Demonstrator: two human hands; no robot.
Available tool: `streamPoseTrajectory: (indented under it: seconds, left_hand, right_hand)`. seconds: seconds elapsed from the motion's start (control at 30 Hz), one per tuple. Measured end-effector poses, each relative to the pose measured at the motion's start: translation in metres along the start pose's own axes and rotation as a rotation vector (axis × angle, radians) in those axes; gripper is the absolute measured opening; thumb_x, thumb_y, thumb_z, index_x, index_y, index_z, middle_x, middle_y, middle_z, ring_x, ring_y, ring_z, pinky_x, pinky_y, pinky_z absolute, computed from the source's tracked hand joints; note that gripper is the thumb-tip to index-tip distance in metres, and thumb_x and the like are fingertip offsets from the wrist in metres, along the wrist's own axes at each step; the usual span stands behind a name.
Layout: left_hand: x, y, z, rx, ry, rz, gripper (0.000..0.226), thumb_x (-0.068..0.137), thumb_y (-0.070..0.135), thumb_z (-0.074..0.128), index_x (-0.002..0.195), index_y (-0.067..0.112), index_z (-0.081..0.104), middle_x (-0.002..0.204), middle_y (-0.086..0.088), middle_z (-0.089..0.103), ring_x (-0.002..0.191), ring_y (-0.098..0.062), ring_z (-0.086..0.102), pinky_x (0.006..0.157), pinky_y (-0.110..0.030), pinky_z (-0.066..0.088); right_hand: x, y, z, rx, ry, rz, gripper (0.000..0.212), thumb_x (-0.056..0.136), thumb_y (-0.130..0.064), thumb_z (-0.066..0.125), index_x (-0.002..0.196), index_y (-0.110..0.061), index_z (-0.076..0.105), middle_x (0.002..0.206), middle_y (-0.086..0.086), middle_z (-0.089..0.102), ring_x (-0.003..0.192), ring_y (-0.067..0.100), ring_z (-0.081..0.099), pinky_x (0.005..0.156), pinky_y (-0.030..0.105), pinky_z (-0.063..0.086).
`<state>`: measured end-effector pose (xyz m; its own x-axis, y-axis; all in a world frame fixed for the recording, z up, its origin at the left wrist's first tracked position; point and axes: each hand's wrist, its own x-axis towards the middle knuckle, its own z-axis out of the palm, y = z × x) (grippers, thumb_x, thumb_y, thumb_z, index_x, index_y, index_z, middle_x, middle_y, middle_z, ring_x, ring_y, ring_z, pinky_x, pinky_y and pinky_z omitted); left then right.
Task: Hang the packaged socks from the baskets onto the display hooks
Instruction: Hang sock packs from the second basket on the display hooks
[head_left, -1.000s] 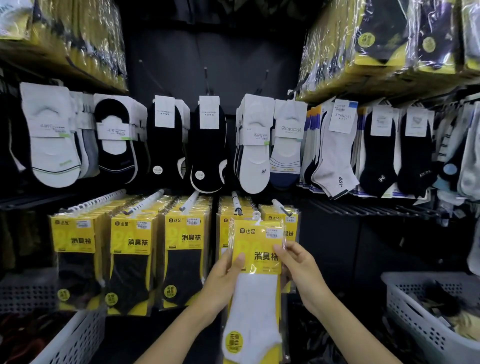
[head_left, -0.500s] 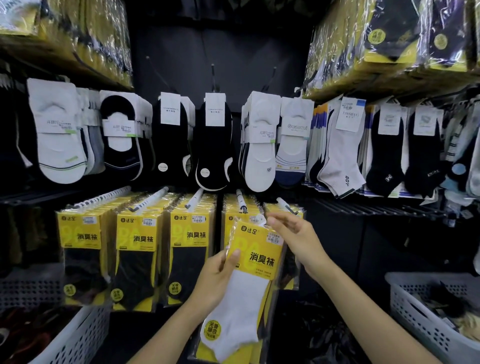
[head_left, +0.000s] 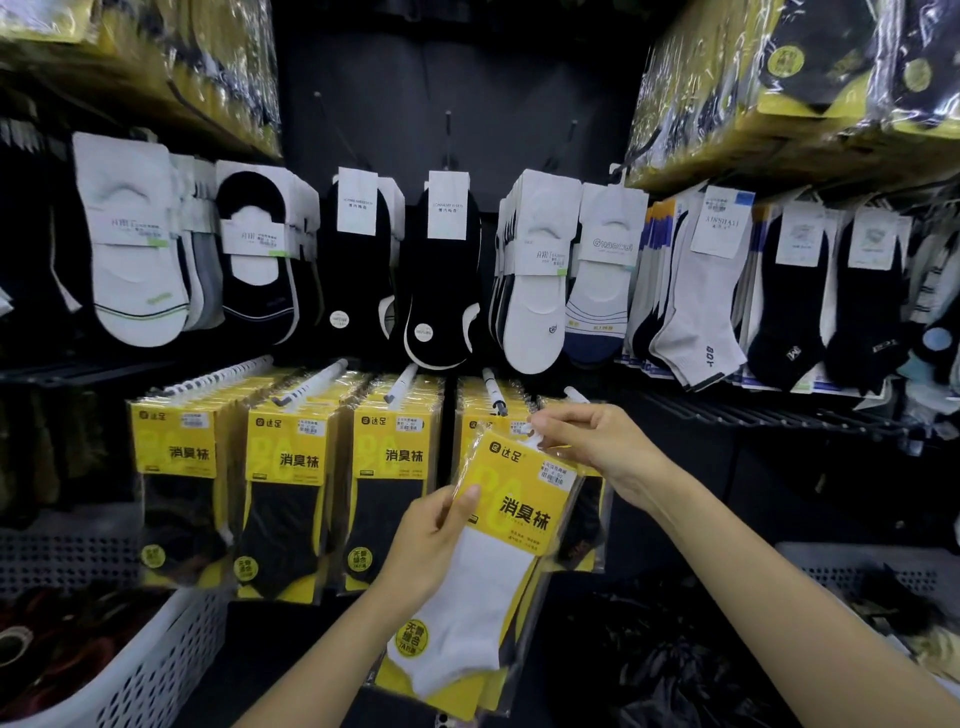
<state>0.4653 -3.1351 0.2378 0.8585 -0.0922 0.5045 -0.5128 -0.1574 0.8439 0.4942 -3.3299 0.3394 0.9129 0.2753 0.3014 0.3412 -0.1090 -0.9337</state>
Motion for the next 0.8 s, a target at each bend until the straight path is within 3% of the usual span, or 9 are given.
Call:
streamPoseTrajectory:
  seconds: [0.07, 0.1, 0.13, 0.2, 0.33, 0.47, 0.63, 0.8]
  left_hand:
    - [0.0, -0.003, -0.002, -0.06, -0.033, -0.005, 0.078, 0.078, 0.074, 0.046, 0.094, 0.0, 0.064, 0.079, -0.018, 0.057, 0.081, -0.019, 0.049, 0.073, -0.037, 0.036]
    - [0.001, -0.004, -0.003, -0.079, -0.048, -0.008, 0.062, 0.084, 0.064, 0.048, 0.1, 0.008, 0.067, 0.086, -0.022, 0.065, 0.083, -0.021, 0.055, 0.075, -0.038, 0.04]
    - [0.001, -0.004, -0.004, -0.103, -0.068, -0.026, 0.043, 0.089, 0.054, 0.05, 0.103, 0.018, 0.069, 0.094, -0.019, 0.07, 0.087, -0.023, 0.062, 0.079, -0.036, 0.046]
    - [0.001, -0.003, -0.008, -0.165, -0.11, -0.074, 0.028, 0.089, 0.042, 0.053, 0.105, 0.025, 0.07, 0.102, -0.008, 0.073, 0.096, -0.023, 0.069, 0.079, -0.03, 0.054]
    - [0.003, 0.003, -0.012, -0.192, -0.11, -0.129, 0.026, 0.085, 0.038, 0.061, 0.104, 0.023, 0.071, 0.103, -0.005, 0.074, 0.095, -0.022, 0.07, 0.073, -0.023, 0.055]
    - [0.006, 0.011, -0.018, -0.104, 0.015, -0.094, 0.037, 0.068, 0.044, 0.071, 0.094, 0.019, 0.069, 0.093, 0.004, 0.075, 0.088, -0.014, 0.071, 0.076, -0.025, 0.056]
    - [0.01, 0.021, -0.017, -0.135, 0.078, -0.114, 0.044, 0.063, 0.044, 0.075, 0.094, 0.015, 0.065, 0.094, 0.007, 0.074, 0.088, -0.01, 0.07, 0.076, -0.021, 0.056]
    - [0.011, 0.021, -0.014, -0.16, 0.176, -0.1, 0.041, 0.063, 0.039, 0.078, 0.094, 0.015, 0.066, 0.091, 0.006, 0.075, 0.085, -0.008, 0.07, 0.071, -0.018, 0.055]
  right_hand:
    - [0.001, 0.002, 0.001, 0.136, 0.001, 0.064, 0.01, 0.062, -0.02, 0.08, 0.072, -0.019, 0.078, 0.081, -0.003, 0.076, 0.07, 0.006, 0.071, 0.063, 0.012, 0.053]
    - [0.002, 0.002, 0.001, 0.18, 0.006, 0.088, 0.012, 0.061, -0.016, 0.08, 0.073, -0.017, 0.077, 0.08, -0.002, 0.076, 0.069, 0.007, 0.071, 0.062, 0.013, 0.053]
    - [0.001, 0.002, 0.002, 0.199, 0.018, 0.102, 0.014, 0.063, -0.012, 0.08, 0.076, -0.014, 0.075, 0.08, -0.002, 0.075, 0.068, 0.008, 0.071, 0.062, 0.014, 0.054]
    - [0.001, 0.003, 0.004, 0.175, 0.069, 0.093, 0.014, 0.07, -0.005, 0.08, 0.081, -0.011, 0.073, 0.078, 0.0, 0.074, 0.066, 0.009, 0.07, 0.062, 0.017, 0.055]
    - [-0.001, 0.002, 0.008, 0.065, 0.126, -0.001, 0.013, 0.075, -0.005, 0.078, 0.083, -0.014, 0.072, 0.078, 0.002, 0.074, 0.067, 0.01, 0.068, 0.067, 0.018, 0.057]
    - [-0.003, -0.002, 0.012, 0.31, 0.032, 0.081, 0.012, 0.081, -0.004, 0.07, 0.083, -0.016, 0.069, 0.072, -0.002, 0.072, 0.067, 0.008, 0.067, 0.061, 0.015, 0.053]
    - [-0.005, 0.001, 0.026, 0.134, 0.251, -0.259, 0.016, 0.082, -0.006, 0.071, 0.078, -0.019, 0.063, 0.07, -0.009, 0.069, 0.067, 0.006, 0.065, 0.064, 0.014, 0.051]
    - [-0.008, 0.008, 0.021, 0.206, 0.274, -0.277, 0.018, 0.08, -0.014, 0.074, 0.091, -0.019, 0.061, 0.082, -0.002, 0.074, 0.075, 0.01, 0.069, 0.062, 0.018, 0.054]
